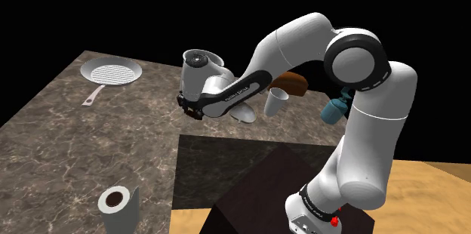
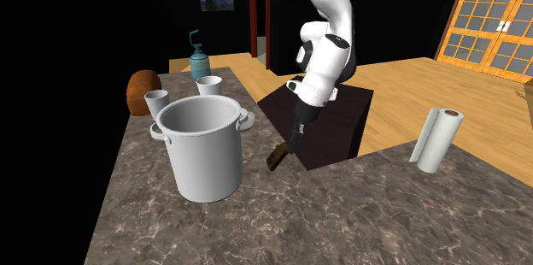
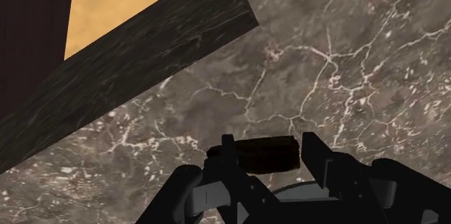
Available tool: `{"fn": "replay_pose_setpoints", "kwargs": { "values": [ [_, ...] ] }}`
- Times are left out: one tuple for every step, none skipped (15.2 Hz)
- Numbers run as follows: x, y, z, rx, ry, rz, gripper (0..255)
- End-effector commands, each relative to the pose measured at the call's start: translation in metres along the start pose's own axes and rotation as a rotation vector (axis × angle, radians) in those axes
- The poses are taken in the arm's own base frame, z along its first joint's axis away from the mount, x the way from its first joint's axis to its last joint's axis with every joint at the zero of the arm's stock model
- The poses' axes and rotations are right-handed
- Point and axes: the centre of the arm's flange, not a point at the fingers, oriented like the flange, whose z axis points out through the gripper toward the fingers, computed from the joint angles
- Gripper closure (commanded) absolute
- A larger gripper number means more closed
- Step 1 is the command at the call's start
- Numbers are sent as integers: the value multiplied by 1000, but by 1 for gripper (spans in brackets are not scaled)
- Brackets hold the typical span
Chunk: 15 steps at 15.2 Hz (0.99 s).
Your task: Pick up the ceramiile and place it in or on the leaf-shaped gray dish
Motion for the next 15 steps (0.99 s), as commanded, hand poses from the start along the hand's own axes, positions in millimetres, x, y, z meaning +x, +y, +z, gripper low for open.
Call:
{"fn": "replay_pose_setpoints", "kwargs": {
  "values": [
    [4, 0, -10, 0, 0, 0, 255],
    [5, -1, -15, 0, 0, 0, 255],
    [7, -1, -20, 0, 0, 0, 255],
    [8, -1, -25, 0, 0, 0, 255],
    [10, -2, -30, 0, 0, 0, 255],
    [12, -2, -35, 0, 0, 0, 255],
    [13, -3, -40, 0, 0, 0, 255],
    [15, -3, -45, 0, 0, 0, 255],
    [15, -3, -48, 0, 0, 0, 255],
    [25, 6, -47, 0, 0, 0, 255],
    [34, 16, -46, 0, 0, 0, 255],
    [43, 25, -45, 0, 0, 0, 255],
    [52, 35, -43, 0, 0, 0, 255],
    [61, 44, -42, 0, 0, 0, 255],
    [70, 54, -41, 0, 0, 0, 255]
  ]
}}
